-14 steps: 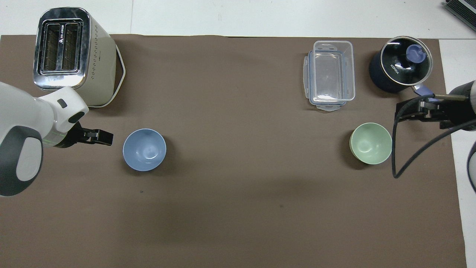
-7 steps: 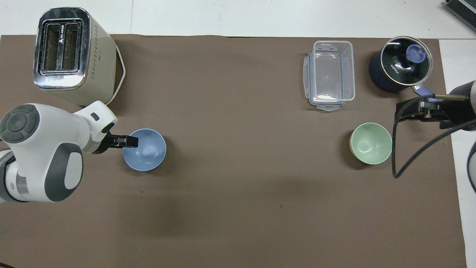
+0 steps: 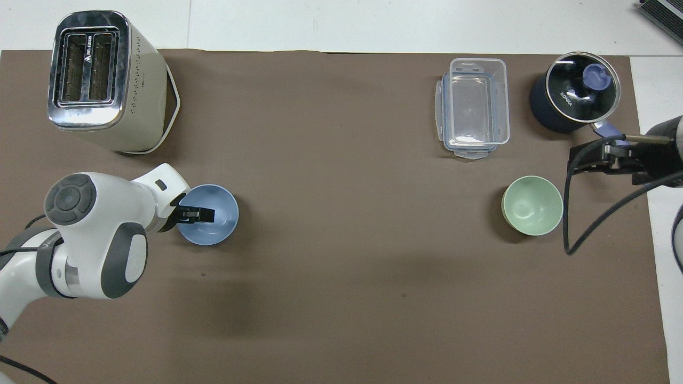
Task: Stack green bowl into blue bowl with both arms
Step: 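Close the left gripper on the blue bowl's rim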
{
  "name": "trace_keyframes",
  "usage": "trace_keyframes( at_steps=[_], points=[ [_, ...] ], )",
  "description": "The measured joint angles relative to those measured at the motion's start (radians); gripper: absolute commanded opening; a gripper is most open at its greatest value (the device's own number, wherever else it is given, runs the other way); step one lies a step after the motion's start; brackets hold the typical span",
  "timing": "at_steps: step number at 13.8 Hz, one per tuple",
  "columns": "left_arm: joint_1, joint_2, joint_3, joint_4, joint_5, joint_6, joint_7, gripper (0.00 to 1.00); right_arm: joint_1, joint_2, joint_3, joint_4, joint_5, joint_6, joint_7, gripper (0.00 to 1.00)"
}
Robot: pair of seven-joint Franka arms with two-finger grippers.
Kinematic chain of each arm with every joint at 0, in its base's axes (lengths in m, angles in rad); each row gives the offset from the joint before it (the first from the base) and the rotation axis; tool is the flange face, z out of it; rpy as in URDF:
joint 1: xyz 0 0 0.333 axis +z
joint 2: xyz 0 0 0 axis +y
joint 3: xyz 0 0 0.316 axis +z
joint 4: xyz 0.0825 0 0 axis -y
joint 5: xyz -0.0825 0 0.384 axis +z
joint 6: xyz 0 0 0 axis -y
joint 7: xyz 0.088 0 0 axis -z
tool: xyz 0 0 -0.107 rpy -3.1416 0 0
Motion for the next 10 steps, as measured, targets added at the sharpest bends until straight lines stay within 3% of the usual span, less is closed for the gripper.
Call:
trace_keyframes(
  at_steps=[2, 10],
  points=[
    [-0.004, 0.006, 0.001, -0.008, -0.012, 0.011, 0.0, 0.01, 0.0, 0.0, 0.0, 0.0, 0.0, 0.0, 0.0, 1.0],
    [-0.002, -0.005, 0.013, 0.005, -0.028, 0.011, -0.001, 0.0, -0.004, 0.0, 0.0, 0.0, 0.0, 0.0, 0.0, 1.0]
  ],
)
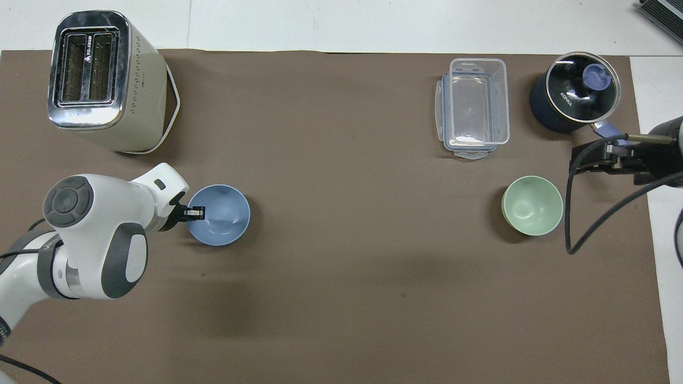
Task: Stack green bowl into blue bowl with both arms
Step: 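Close the left gripper on the blue bowl's rim, then slide the blue bowl with the left gripper toward the table center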
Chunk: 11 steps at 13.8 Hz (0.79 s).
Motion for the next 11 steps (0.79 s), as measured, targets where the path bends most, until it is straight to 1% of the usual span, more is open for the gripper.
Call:
trace_keyframes(
  at_steps=[2, 6, 9, 11],
  points=[
    [0.012, -0.001, 0.003, 0.025, 0.0, -0.038, 0.0, 0.0, 0.0, 0.0, 0.0, 0.0, 0.0, 0.0, 0.0, 1.0],
    [0.025, -0.009, 0.006, 0.118, -0.012, -0.154, 0.0, 0.0, 0.0, 0.0, 0.0, 0.0, 0.0, 0.0, 0.0, 1.0],
    [0.02, -0.021, -0.002, 0.14, -0.036, -0.179, -0.013, 0.0, 0.0, 0.0, 0.0, 0.0, 0.0, 0.0, 0.0, 1.0],
    [-0.016, -0.022, -0.013, 0.14, -0.042, -0.181, -0.068, 0.0, 0.0, 0.0, 0.0, 0.0, 0.0, 0.0, 0.0, 1.0]
  ],
)
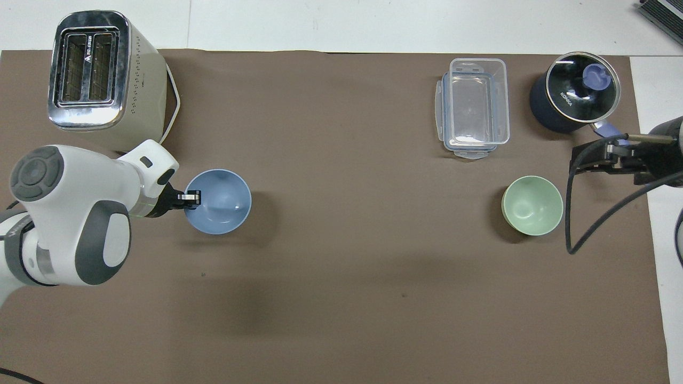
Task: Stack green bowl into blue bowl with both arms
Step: 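Slide the blue bowl with the left gripper toward the table center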
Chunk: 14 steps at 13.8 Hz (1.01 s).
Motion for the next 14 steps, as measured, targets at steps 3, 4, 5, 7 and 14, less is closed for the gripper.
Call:
trace_keyframes(
  at_steps=[3, 4, 5, 7, 14],
  points=[
    [-0.093, -0.001, -0.01, 0.0, 0.0, 0.001, -0.103, 0.0, 0.0, 0.0, 0.0, 0.0, 0.0, 0.0, 0.0, 1.0],
    [-0.118, -0.001, -0.01, 0.0, -0.004, 0.004, -0.117, 0.0, 0.0, 0.0, 0.0, 0.0, 0.0, 0.0, 0.0, 1.0],
    [-0.138, -0.001, -0.011, 0.0, -0.015, 0.01, -0.122, 0.0, 0.0, 0.0, 0.0, 0.0, 0.0, 0.0, 0.0, 1.0],
    [-0.182, 0.0, -0.012, -0.006, -0.041, 0.043, -0.122, 0.0, 0.0, 0.0, 0.0, 0.0, 0.0, 0.0, 0.0, 1.0],
    [-0.353, 0.055, -0.014, -0.062, -0.088, 0.189, -0.181, 0.0, 0.0, 0.0, 0.0, 0.0, 0.0, 0.0, 0.0, 1.0]
  ],
)
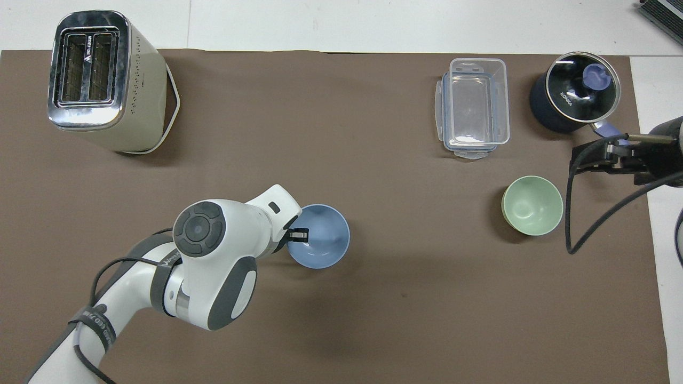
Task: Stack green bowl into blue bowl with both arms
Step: 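Slide the blue bowl with the left gripper toward the table center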
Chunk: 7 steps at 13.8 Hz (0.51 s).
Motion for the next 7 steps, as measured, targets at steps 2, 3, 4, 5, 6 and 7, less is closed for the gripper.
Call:
trace_keyframes(
  at_steps=[2, 3, 4, 5, 6, 7],
  points=[
    [-0.019, 0.016, 0.0, -0.008, 0.0, 0.02, -0.009, 0.0, 0.0, 0.0, 0.0, 0.0, 0.0, 0.0, 0.0, 1.0],
    [-0.026, 0.025, 0.001, -0.012, 0.0, 0.033, -0.01, 0.0, 0.0, 0.0, 0.0, 0.0, 0.0, 0.0, 0.0, 1.0],
    [-0.029, 0.032, 0.001, -0.016, 0.0, 0.045, -0.011, 0.67, 0.0, 0.0, 0.0, 0.0, 0.0, 0.0, 0.0, 1.0],
    [-0.03, 0.04, 0.001, -0.017, 0.0, 0.056, -0.011, 1.0, 0.0, 0.0, 0.0, 0.0, 0.0, 0.0, 0.0, 1.0],
    [-0.03, 0.045, 0.001, -0.017, 0.0, 0.063, -0.011, 1.0, -0.001, 0.0, 0.0, 0.0, 0.0, 0.0, 0.0, 1.0],
    [-0.03, 0.047, 0.003, -0.017, 0.0, 0.067, -0.011, 1.0, -0.001, 0.0, 0.0, 0.0, 0.0, 0.0, 0.0, 1.0]
  ],
)
